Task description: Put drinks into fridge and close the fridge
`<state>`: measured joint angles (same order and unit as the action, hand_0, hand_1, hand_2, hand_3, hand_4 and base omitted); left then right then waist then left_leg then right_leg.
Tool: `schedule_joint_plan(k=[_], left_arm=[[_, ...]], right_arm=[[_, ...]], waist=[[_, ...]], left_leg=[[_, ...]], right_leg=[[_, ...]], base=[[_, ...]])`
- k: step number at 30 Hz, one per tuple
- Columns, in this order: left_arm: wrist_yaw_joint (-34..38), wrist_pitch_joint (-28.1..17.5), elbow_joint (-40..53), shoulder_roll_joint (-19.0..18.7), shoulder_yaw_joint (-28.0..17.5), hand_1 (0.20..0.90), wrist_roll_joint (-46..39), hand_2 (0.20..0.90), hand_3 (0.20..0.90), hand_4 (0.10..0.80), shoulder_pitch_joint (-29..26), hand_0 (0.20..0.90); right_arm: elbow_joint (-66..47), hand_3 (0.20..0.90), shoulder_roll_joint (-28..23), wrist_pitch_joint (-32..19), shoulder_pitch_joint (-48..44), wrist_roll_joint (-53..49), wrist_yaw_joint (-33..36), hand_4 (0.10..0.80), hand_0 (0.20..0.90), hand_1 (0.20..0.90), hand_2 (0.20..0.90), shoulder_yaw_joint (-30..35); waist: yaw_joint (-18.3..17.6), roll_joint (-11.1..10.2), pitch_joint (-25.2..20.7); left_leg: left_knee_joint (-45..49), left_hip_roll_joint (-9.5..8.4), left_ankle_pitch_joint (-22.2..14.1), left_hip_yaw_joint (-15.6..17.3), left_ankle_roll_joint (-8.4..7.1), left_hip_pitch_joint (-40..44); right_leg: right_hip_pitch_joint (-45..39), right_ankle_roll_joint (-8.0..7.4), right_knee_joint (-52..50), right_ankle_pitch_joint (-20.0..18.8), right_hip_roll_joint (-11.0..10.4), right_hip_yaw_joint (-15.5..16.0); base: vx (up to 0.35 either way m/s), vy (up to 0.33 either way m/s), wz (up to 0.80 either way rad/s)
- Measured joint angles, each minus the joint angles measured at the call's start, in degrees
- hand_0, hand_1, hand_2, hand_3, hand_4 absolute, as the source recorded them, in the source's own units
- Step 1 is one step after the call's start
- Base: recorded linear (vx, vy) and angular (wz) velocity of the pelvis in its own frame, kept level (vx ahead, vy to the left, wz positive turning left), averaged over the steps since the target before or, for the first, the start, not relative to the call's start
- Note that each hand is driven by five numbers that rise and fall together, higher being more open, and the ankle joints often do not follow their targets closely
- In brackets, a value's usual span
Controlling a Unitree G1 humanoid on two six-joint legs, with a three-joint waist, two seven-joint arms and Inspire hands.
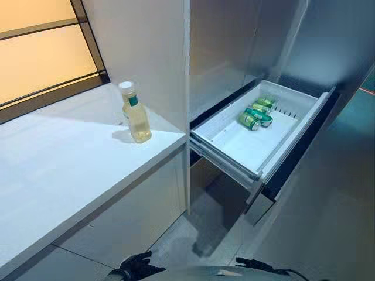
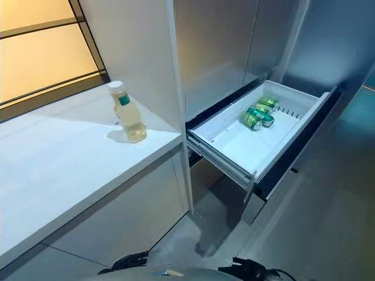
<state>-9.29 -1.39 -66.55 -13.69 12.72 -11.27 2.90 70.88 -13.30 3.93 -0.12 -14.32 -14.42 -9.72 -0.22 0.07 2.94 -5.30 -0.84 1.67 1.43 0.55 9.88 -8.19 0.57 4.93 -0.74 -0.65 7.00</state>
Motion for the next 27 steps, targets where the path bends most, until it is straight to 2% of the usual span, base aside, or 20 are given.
schedule_joint_plan(k=[11, 17, 19, 24, 25, 26, 27], left_arm=[[1.25, -0.07, 0.0, 0.0, 0.0, 0.9, 0.41, 0.9, 0.9, 0.8, -0.05, 0.9], [1.6, -0.33, 2.1, -1.36, 3.88, 0.9, 8.89, 0.9, 0.9, 0.8, -2.4, 0.9], [-1.84, 0.42, 5.97, -2.86, 4.0, 0.9, 8.79, 0.9, 0.9, 0.8, -2.5, 0.9], [-19.15, 6.6, 22.75, -9.25, 4.62, 0.9, -0.15, 0.9, 0.9, 0.8, -2.49, 0.9], [-24.88, 10.3, 29.53, -11.89, 4.51, 0.9, -3.58, 0.9, 0.9, 0.8, -2.45, 0.9], [-29.35, 11.78, 32.8, -13.28, 3.71, 0.9, -6.71, 0.9, 0.9, 0.8, -3.14, 0.9], [-32.55, 15.12, 38.08, -14.72, 3.13, 0.9, -8.3, 0.9, 0.9, 0.8, -3.34, 0.9]], right_arm=[[0.01, 0.9, 0.0, 0.0, -0.02, 0.01, 0.0, 0.8, 0.9, 0.9, 0.9, 0.02], [-0.29, 0.9, -0.27, 0.23, -0.48, 1.03, -0.39, 0.8, 0.9, 0.9, 0.9, -0.06], [-0.88, 0.9, -0.74, 0.83, -0.65, 1.29, -1.05, 0.8, 0.9, 0.9, 0.9, -0.08], [-1.76, 0.9, -2.18, 1.53, -0.88, 1.81, -1.27, 0.8, 0.9, 0.9, 0.9, -0.07], [-1.93, 0.9, -2.44, 1.51, -0.91, 2.03, -1.45, 0.8, 0.9, 0.9, 0.9, -0.05], [-1.98, 0.9, -2.74, 1.5, -0.92, 2.06, -1.53, 0.8, 0.9, 0.9, 0.9, -0.07], [-2.09, 0.9, -2.9, 1.37, -0.86, 2.07, -1.65, 0.8, 0.9, 0.9, 0.9, -0.04]], waist=[[-0.01, -0.02, 0.05], [-0.26, 0.38, 0.36], [-0.39, 0.74, 0.75], [-0.06, 1.92, 1.68], [0.03, 2.12, 1.89], [0.05, 2.47, 2.01], [0.06, 2.66, 2.15]], left_leg=[[-0.01, 0.0, 0.0, -0.01, 0.0, -0.04], [-0.02, 0.02, 0.0, 0.35, 0.0, -0.18], [0.03, 0.03, 0.0, 0.51, 0.01, -0.21], [0.0, 0.02, 0.01, 0.54, 0.01, -0.31], [-0.01, 0.03, 0.02, 0.52, 0.0, -0.32], [0.0, 0.04, 0.02, 0.51, 0.0, -0.21], [-0.03, 0.01, 0.02, 0.49, 0.0, -0.13]], right_leg=[[0.02, 0.0, 0.05, 0.0, 0.0, 0.01], [0.56, -0.02, -0.12, 0.01, 0.0, -0.28], [0.64, -0.01, -0.1, -0.05, 0.01, -0.46], [0.61, -0.11, 0.01, -0.16, 0.0, -0.51], [0.54, 0.02, 0.1, -0.27, 0.03, -0.48], [0.36, -0.04, 0.17, -0.3, 0.0, -0.48], [0.22, -0.05, 0.25, -0.31, -0.01, -0.46]], base=[[0.0, 0.0, 0.0], [-0.011, 0.021, -0.03], [-0.033, 0.041, -0.05], [-0.014, 0.014, -0.01], [0.0, 0.0, 0.0], [0.0, 0.0, 0.0], [0.0, 0.0, 0.0]])
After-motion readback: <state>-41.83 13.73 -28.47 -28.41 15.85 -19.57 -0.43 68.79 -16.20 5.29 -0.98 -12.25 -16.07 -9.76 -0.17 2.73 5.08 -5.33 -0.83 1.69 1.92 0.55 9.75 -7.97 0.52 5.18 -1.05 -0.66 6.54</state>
